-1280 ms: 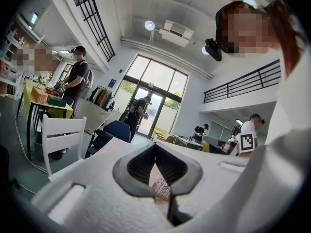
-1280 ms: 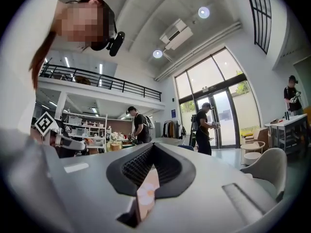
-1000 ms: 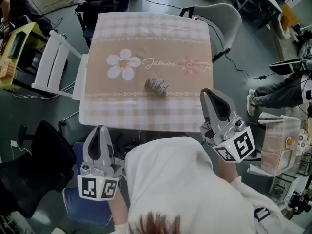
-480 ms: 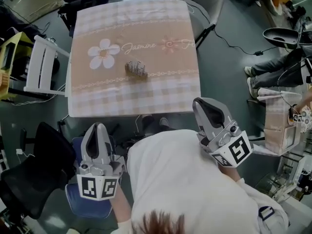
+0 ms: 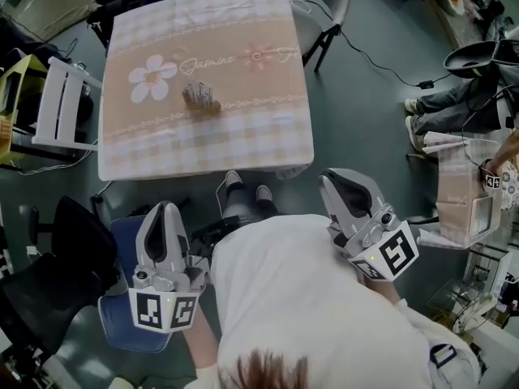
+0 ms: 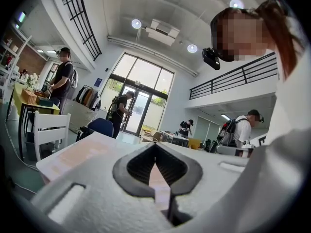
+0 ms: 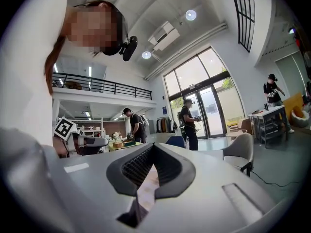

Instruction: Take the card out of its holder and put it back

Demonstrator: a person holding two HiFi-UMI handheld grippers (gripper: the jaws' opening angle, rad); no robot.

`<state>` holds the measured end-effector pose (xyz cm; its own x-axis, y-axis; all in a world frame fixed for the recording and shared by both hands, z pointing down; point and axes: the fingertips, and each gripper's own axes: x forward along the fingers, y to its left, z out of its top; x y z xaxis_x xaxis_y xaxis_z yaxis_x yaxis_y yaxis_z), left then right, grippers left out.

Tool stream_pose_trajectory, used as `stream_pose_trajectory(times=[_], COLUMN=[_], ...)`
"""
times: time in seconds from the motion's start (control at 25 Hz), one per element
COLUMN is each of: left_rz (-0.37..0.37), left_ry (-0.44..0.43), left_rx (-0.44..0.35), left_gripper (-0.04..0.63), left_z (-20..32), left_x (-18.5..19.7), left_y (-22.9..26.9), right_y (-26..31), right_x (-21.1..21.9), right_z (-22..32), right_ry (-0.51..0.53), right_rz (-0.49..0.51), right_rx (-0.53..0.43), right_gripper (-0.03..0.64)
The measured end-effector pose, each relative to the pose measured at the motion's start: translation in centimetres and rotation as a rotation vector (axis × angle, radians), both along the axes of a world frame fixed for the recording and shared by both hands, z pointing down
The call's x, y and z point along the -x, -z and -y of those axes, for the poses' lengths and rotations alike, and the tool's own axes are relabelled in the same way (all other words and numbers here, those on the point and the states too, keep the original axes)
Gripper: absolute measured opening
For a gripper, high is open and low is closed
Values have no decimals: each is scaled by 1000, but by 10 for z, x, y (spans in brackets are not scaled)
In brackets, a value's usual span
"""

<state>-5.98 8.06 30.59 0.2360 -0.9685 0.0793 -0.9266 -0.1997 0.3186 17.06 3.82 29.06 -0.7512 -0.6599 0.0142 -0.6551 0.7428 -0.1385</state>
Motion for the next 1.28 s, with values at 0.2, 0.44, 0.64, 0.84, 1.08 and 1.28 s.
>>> stream_pose_trajectory(times=[0.2,0.44,0.64,0.84,1.08,1.28], left_rz=[14,62,77,65,52,49], left_ry=[-34,-78,-100,-107,-123,-124], left_rx=[-9,-63,-86,-60,-71,-78], left_gripper=[3,3,3,3,3,3], left_z=[-6,6,8,1,3,1], left_x=[-19,-28,-31,-29,-34,-36], left_y=[4,27,33,22,27,27], right_y=[-8,-8,-12,-9,-7,-7], right_x=[-8,-2,7,11,10,9], right_z=[-15,-21,-21,-21,-21,-21], right_ry=[28,56,78,79,67,70], right_rz=[21,53,37,35,51,45], right_rx=[20,25,12,-12,17,9], right_gripper=[2,2,2,2,2,2])
